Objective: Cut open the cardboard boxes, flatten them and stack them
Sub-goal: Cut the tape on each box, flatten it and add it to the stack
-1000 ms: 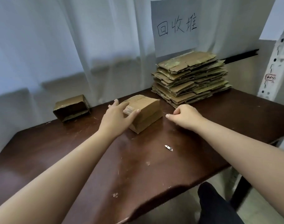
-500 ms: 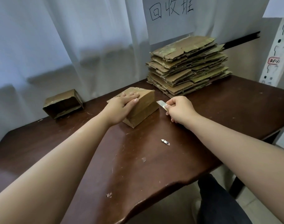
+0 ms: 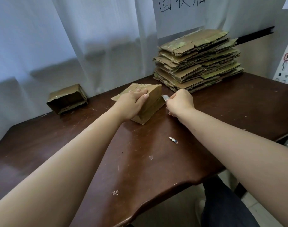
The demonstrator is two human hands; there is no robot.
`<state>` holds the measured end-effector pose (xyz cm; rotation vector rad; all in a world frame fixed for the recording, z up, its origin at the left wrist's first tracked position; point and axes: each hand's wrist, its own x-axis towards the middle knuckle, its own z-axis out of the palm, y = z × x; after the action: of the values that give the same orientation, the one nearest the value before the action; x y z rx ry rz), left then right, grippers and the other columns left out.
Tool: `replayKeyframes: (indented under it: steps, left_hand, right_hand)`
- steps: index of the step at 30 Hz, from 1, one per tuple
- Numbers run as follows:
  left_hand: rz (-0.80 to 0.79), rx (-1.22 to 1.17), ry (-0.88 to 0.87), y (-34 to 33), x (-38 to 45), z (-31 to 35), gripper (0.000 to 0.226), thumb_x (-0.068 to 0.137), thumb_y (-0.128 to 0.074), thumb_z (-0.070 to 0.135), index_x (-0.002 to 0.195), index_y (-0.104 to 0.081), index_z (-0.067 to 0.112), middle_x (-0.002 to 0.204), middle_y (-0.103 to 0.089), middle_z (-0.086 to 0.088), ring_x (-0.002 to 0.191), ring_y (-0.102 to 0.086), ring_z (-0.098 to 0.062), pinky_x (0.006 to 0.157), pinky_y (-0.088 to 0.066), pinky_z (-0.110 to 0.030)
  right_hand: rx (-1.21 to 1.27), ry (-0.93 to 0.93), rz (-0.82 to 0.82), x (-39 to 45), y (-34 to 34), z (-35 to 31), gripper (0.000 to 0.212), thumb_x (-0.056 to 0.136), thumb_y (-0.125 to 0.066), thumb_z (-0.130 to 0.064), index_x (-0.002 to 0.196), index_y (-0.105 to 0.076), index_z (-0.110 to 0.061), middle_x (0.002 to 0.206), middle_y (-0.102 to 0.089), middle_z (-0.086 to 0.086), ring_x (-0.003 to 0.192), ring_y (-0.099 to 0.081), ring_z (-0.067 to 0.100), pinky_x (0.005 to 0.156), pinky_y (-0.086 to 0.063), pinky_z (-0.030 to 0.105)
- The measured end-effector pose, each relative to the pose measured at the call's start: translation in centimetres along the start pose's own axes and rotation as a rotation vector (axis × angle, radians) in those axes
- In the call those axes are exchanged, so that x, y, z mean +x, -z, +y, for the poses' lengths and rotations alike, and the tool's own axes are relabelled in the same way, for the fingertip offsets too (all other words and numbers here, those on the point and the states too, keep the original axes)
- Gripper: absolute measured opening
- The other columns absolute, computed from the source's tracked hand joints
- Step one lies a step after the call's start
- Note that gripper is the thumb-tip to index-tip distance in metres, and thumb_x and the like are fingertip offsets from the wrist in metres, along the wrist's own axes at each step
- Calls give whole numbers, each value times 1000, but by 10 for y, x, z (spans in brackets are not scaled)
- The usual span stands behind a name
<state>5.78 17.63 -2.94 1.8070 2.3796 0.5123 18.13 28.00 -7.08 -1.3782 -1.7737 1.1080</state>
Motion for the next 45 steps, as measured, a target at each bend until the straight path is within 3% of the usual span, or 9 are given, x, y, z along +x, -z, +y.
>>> replayKeyframes:
  steps: [3,5,9,18,23,31,35,42,45]
  left_hand:
    - [-10,11,30,1,1,4,45,106,-30,33,149,-34,23,156,-30,4,146,-19,-14,110,-10,-18]
    - [-14,32,48,1,2,3,45,105,-28,37,149,-33,28,156,-30,4,146,-20,-16,112,-14,-23]
    - [-15,96,121,-1,1,-1,44,102,-21,52,145,-32,46,155,-31,12,145,-19,-28,114,-16,-37]
    - [21,63,121,-10,7,-8,43,101,-19,53,142,-31,52,152,-33,20,140,-23,-32,115,-15,-46]
    - [37,48,141,-12,7,-8,44,102,-17,51,143,-31,51,152,-34,16,139,-24,-35,115,-17,-48]
    - [42,74,160,-12,6,-7,46,101,-16,53,145,-30,49,153,-35,14,139,-24,-36,115,-18,-47]
    - [31,87,165,-12,7,-7,47,101,-16,54,146,-29,48,153,-34,13,141,-22,-36,115,-18,-48]
    - [17,109,118,-14,11,-13,48,100,-16,57,145,-31,47,155,-30,16,144,-18,-34,117,-14,-49]
    - [9,106,37,-14,15,-23,50,99,-17,58,145,-33,45,154,-32,13,147,-19,-23,118,-12,-47]
  right_hand:
    - [-16,-57,-7,-1,1,-11,25,94,-58,-24,93,-65,0,65,-64,9,43,-57,16,43,-49,25]
    - [10,-93,-16,0,1,-16,23,94,-60,-21,94,-63,1,70,-64,11,42,-55,15,36,-39,21]
    - [46,-130,-8,3,-2,-21,22,93,-61,-19,93,-62,3,65,-61,11,43,-56,17,36,-39,23]
    - [32,-34,-37,6,-3,-13,18,91,-64,-22,94,-67,-5,79,-71,14,44,-58,17,41,-43,24]
    - [44,48,-136,-8,-8,-8,17,91,-61,-16,83,-69,-4,75,-71,17,42,-55,17,44,-45,25]
    - [195,-52,-281,-33,-2,-11,19,94,-58,-10,76,-61,-4,72,-64,14,43,-47,13,42,-40,22]
    - [218,-69,-395,-45,7,-19,19,98,-50,-8,80,-54,-3,66,-53,9,32,-40,6,30,-30,12]
    - [232,13,-429,-54,17,-5,10,94,-57,-6,88,-58,1,71,-61,15,30,-41,3,31,-30,15]
    - [171,73,-489,-51,27,-1,10,93,-60,-7,95,-62,2,72,-64,14,32,-42,5,31,-31,16]
